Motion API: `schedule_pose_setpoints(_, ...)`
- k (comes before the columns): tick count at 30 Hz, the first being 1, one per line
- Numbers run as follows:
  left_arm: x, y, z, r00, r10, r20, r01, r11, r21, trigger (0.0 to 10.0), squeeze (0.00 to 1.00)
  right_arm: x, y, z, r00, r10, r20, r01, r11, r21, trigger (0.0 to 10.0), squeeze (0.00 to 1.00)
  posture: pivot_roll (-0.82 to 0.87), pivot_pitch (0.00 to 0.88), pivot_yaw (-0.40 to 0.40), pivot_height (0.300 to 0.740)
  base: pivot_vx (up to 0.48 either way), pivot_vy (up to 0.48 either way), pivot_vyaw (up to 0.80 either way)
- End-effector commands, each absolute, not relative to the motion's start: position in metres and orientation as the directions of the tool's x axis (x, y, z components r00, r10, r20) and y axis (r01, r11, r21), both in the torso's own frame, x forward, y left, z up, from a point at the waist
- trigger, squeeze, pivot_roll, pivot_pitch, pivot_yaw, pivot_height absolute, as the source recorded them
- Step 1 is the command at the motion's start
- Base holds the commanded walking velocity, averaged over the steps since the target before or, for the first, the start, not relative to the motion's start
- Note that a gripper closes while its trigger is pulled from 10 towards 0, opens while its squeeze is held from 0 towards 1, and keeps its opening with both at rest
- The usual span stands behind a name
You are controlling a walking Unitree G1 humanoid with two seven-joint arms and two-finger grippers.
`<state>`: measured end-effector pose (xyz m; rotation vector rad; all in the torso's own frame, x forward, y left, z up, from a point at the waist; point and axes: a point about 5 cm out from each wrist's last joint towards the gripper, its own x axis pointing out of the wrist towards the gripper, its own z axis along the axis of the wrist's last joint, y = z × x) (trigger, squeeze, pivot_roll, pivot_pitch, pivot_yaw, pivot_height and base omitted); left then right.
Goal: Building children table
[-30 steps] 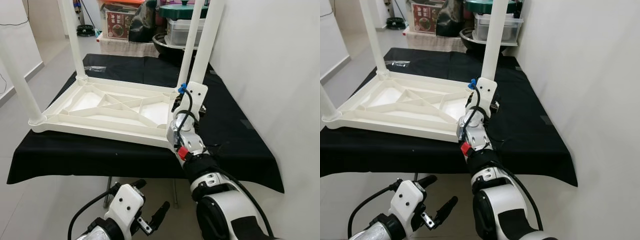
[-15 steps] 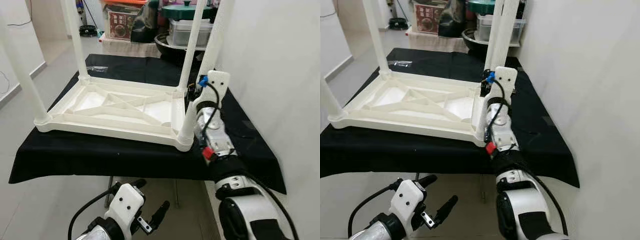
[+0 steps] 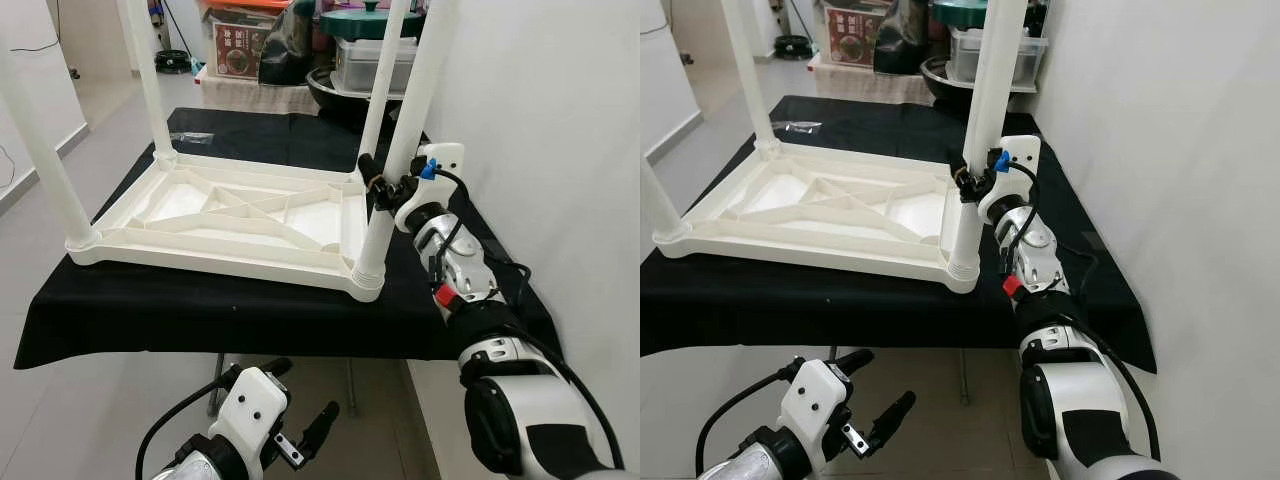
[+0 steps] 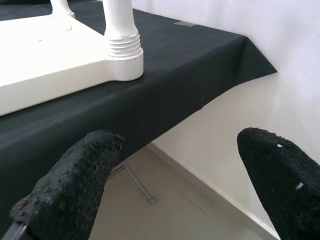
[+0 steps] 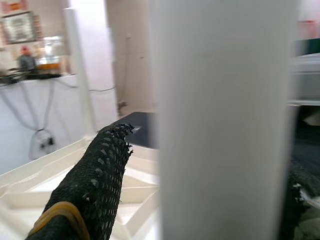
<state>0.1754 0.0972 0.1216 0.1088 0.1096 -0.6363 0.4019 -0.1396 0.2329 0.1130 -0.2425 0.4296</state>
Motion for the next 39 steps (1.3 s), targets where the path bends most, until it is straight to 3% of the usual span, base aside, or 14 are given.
schedule_pose_setpoints(1,0.174,0.099,0.120,0.803,-0.579,-0.143,0.592,0.803,0.071,10.0,0.00,0.403,-0.140,0.234,0.829,0.514,0.221,-0.532,0.846,0.029,10.0,0.00,0.14,0.017,-0.115,0.740,0.000,0.000,0.00)
schedule_pose_setpoints(7,0.172,0.099,0.120,0.803,-0.579,-0.143,0.592,0.803,0.070,10.0,0.00,0.402,-0.137,0.233,0.743,0.650,0.157,-0.657,0.754,-0.010,10.0,0.00,0.15,0.023,-0.122,0.740,0.000,0.000,0.00)
schedule_pose_setpoints(19,0.168,0.100,0.122,0.806,-0.573,-0.148,0.586,0.807,0.071,10.0,0.00,0.408,-0.139,0.231,0.748,0.659,0.074,-0.663,0.748,0.030,10.0,0.00,0.17,0.036,-0.132,0.740,0.000,0.000,0.00)
schedule_pose_setpoints(26,0.164,0.101,0.125,0.805,-0.574,-0.150,0.588,0.805,0.075,10.0,0.00,0.408,-0.128,0.236,0.681,0.731,0.054,-0.733,0.678,0.059,10.0,0.00,0.21,0.050,-0.133,0.740,0.000,0.000,0.00)
schedule_pose_setpoints(27,0.163,0.101,0.126,0.806,-0.572,-0.151,0.586,0.807,0.074,10.0,0.00,0.408,-0.125,0.237,0.671,0.740,0.051,-0.742,0.668,0.057,6.4,0.00,0.21,0.058,-0.135,0.740,0.000,0.000,0.00)
schedule_pose_setpoints(28,0.162,0.101,0.126,0.807,-0.571,-0.152,0.585,0.807,0.073,10.0,0.00,0.408,-0.124,0.237,0.666,0.744,0.049,-0.746,0.664,0.055,6.4,0.00,0.21,0.058,-0.135,0.740,0.000,0.000,0.00)
schedule_pose_setpoints(29,0.161,0.102,0.126,0.807,-0.570,-0.154,0.584,0.808,0.074,10.0,0.00,0.408,-0.122,0.238,0.663,0.747,0.053,-0.748,0.661,0.053,0.0,0.00,0.21,0.059,-0.135,0.740,0.000,0.000,0.00)
schedule_pose_setpoints(39,0.163,0.102,0.127,0.810,-0.565,-0.156,0.580,0.812,0.072,10.0,0.00,0.409,-0.121,0.244,0.681,0.726,0.094,-0.732,0.680,0.053,0.0,0.00,0.19,0.081,-0.120,0.740,0.000,0.000,0.00)
